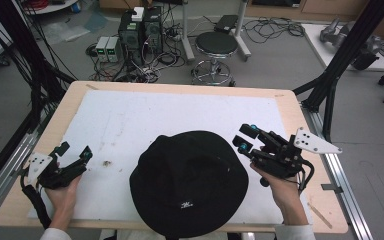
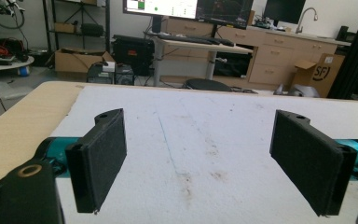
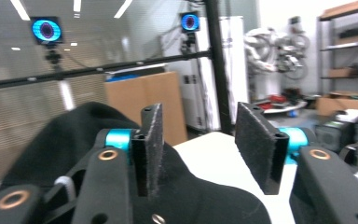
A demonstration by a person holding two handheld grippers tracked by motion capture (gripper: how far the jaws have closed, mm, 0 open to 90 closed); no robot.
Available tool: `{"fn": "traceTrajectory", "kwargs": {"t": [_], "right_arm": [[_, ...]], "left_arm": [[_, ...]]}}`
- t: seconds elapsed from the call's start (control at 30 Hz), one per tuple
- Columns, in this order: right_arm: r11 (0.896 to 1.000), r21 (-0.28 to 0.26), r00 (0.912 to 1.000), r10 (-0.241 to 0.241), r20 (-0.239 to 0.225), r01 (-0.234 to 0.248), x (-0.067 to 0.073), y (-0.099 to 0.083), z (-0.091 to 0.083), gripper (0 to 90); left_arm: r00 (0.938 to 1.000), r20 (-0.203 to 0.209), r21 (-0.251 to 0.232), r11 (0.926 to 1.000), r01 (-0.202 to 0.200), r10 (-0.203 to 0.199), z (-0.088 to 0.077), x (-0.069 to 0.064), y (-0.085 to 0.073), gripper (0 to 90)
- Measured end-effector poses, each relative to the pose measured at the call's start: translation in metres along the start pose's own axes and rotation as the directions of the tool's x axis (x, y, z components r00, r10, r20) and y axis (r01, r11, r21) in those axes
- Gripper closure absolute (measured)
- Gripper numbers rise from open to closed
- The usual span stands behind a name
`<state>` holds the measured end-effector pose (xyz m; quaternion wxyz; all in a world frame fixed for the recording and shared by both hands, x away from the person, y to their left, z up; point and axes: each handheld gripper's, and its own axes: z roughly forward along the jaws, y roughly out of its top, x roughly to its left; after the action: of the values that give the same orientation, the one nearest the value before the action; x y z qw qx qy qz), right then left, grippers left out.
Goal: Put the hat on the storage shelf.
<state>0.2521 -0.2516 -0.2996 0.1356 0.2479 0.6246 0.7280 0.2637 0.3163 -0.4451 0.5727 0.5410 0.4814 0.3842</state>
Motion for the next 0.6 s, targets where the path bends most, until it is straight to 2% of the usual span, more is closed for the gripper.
{"fn": "traceTrajectory", "kwargs": {"t": [0.1,0.2,0.23,0.3,0.33,0.53,0.6], "right_arm": [[1.000,-0.006,0.9975,-0.005,0.070,0.005,-0.003,-0.004,-0.004,45.1],[1.000,-0.004,0.9849,-0.019,0.172,0.020,-0.006,-0.009,-0.009,38.6],[1.000,0.000,0.9764,-0.019,0.215,0.019,-0.008,-0.011,-0.011,35.6],[1.000,-0.003,0.9663,-0.015,0.257,0.016,-0.011,-0.014,-0.014,29.3],[1.000,-0.004,0.9572,-0.012,0.289,0.013,-0.013,-0.016,-0.016,26.7],[1.000,0.016,0.9158,-0.030,0.401,0.025,-0.023,-0.028,-0.026,16.9],[0.999,0.026,0.8984,-0.049,0.436,0.042,-0.026,-0.035,-0.030,15.8]], "left_arm": [[1.0000,0.000,-0.002,1.0000,0.001,-0.001,0.000,0.000,0.000,18.9],[1.0000,0.001,-0.001,1.0000,0.002,-0.002,0.000,0.000,0.000,18.9],[1.0000,0.001,-0.001,1.0000,0.002,-0.002,0.000,0.000,0.000,18.9],[1.0000,0.002,0.000,1.0000,0.003,-0.003,0.000,0.000,0.000,18.9],[1.0000,0.002,0.000,1.0000,0.003,-0.003,0.000,0.000,0.000,18.9],[1.0000,0.002,-0.001,1.0000,0.004,-0.004,0.000,0.000,0.000,18.9],[1.0000,0.002,-0.001,1.0000,0.004,-0.004,0.000,0.000,0.000,18.9]]}}
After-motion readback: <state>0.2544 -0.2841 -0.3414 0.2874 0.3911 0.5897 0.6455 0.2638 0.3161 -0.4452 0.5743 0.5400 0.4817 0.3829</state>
